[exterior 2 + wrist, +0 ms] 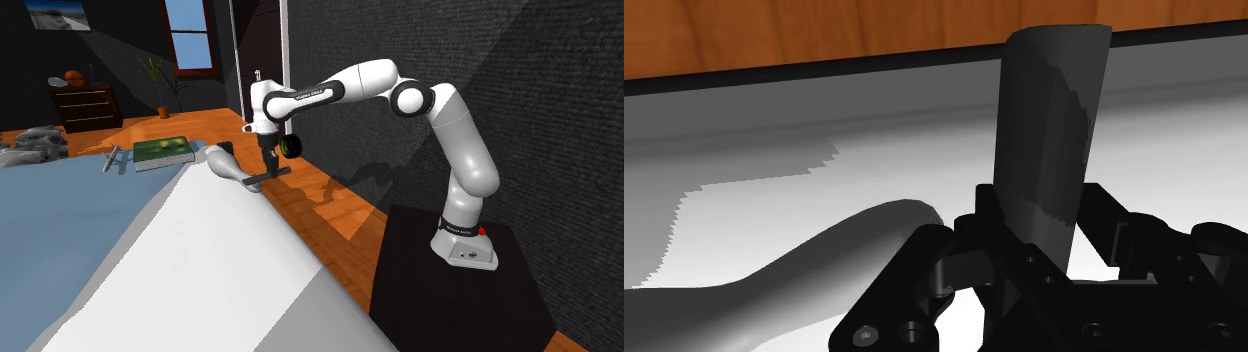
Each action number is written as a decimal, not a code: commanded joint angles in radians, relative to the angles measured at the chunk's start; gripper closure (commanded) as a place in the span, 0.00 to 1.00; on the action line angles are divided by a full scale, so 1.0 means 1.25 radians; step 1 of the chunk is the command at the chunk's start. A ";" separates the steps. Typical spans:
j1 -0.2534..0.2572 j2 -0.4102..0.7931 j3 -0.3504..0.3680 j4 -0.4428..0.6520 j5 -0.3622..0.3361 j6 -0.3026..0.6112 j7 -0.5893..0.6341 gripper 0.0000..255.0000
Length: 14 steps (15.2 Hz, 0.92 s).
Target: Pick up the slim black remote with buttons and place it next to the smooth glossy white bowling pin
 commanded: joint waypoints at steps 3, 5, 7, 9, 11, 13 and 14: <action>-0.003 0.004 -0.001 -0.037 0.000 0.041 -0.003 1.00; -0.003 0.008 -0.001 -0.051 0.000 0.059 -0.004 1.00; -0.003 0.014 -0.002 -0.063 -0.001 0.078 -0.004 1.00; -0.003 0.020 -0.002 -0.075 -0.001 0.096 -0.005 1.00; -0.003 0.027 -0.002 -0.086 -0.002 0.113 -0.005 1.00; -0.002 0.035 -0.003 -0.095 -0.002 0.130 -0.005 1.00; -0.002 0.039 -0.003 -0.100 -0.003 0.140 -0.006 1.00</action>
